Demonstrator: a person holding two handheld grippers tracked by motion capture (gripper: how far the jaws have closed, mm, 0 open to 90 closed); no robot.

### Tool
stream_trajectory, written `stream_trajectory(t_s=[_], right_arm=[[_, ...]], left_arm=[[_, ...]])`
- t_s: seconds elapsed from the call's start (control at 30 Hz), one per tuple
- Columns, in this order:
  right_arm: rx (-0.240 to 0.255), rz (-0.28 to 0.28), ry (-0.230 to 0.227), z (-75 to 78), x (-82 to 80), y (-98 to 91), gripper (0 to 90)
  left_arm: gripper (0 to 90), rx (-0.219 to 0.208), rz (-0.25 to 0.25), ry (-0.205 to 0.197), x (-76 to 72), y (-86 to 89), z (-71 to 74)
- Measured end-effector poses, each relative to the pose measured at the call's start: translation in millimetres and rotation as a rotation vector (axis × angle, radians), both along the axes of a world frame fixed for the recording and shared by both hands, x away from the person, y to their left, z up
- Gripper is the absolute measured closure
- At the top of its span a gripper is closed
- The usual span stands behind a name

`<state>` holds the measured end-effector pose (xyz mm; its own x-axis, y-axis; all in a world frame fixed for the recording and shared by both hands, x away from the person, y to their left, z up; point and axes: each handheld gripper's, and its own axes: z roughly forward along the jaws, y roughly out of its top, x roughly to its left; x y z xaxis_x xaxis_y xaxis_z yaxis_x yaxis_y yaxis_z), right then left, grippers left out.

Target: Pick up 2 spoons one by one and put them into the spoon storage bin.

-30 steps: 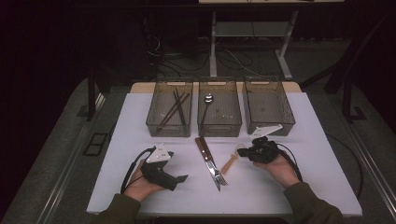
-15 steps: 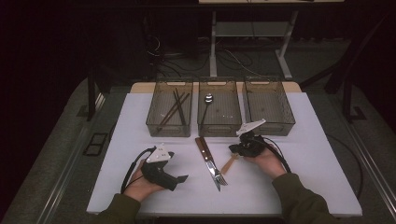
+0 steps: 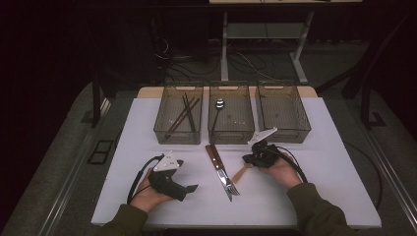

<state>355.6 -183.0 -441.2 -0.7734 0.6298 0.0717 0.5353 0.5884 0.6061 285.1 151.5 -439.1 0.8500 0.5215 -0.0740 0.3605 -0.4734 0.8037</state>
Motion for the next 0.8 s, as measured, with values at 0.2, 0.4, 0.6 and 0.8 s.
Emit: stream_trajectory(t_s=[0.2,0.4,0.6,0.8], right_arm=[[-0.019,0.0,0.009,1.5,-3.1,-4.5,89.9],[-0.046,-0.001,0.015,3.1,-8.4,-11.8,89.9],[-0.053,-0.003,0.028,3.9,-15.7,-20.3,90.0],[-0.057,0.003,0.039,5.4,-23.0,-24.9,90.0]], left_arm=[[0.0,0.0,-0.001,0.001,-0.1,-0.1,0.0],[0.0,0.0,-0.002,0.002,-0.1,-0.2,-0.1],[0.0,0.006,-0.004,0.006,-0.1,-0.4,-0.5],[0.0,0.008,-0.008,0.006,0.2,-0.5,-0.6]])
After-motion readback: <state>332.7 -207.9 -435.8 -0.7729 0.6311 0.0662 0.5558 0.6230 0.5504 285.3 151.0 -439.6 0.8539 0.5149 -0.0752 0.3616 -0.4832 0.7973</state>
